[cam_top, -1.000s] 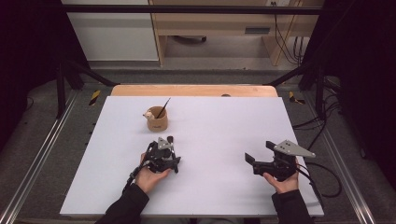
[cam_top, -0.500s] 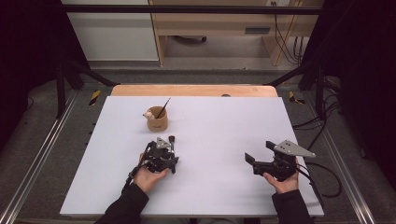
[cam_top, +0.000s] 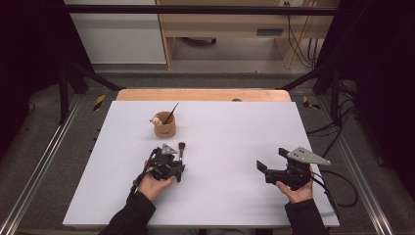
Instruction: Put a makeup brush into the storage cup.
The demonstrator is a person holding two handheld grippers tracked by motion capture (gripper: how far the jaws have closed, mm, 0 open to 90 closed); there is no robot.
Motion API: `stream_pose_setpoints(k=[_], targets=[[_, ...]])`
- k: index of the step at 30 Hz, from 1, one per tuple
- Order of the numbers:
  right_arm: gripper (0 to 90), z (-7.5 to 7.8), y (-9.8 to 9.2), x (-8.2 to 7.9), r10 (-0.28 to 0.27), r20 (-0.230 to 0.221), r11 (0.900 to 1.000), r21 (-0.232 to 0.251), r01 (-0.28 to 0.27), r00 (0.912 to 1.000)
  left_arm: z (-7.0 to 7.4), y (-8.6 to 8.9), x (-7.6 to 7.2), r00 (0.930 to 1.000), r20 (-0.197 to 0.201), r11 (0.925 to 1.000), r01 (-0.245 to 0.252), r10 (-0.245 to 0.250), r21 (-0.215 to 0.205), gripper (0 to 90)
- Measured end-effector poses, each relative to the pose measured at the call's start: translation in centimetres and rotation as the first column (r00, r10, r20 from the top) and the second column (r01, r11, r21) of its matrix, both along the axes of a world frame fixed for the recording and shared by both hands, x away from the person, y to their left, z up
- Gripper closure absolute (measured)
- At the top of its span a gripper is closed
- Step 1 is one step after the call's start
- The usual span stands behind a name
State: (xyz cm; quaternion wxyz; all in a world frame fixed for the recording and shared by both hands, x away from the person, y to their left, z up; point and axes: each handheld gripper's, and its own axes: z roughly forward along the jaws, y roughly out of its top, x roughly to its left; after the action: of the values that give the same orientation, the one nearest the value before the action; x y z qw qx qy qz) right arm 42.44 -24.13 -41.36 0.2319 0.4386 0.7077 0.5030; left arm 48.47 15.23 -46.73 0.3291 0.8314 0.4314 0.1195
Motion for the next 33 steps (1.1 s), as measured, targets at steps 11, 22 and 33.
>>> stream_pose_setpoints(k=[11, 22, 33], targets=[[5.4, -0.04, 0.04, 0.02, 0.002, 0.001, 1.000, -0.001, -0.002, 1.0000, 0.19, 0.18, -0.03, 0.9999, -0.010, 0.9999, 0.006, -0.006, 0.009, 72.2], [5.4, -0.02, 0.01, 0.02, 0.002, 0.002, 1.000, -0.001, -0.002, 1.0000, 0.30, 0.08, -0.18, 0.9998, -0.012, 0.9997, 0.017, -0.017, 0.018, 74.9], [5.5, -0.02, 0.05, 0.01, 0.000, -0.001, 1.000, 0.001, 0.000, 1.0000, 0.45, -0.04, -0.35, 0.9988, -0.005, 0.9980, 0.049, -0.049, 0.040, 77.5]])
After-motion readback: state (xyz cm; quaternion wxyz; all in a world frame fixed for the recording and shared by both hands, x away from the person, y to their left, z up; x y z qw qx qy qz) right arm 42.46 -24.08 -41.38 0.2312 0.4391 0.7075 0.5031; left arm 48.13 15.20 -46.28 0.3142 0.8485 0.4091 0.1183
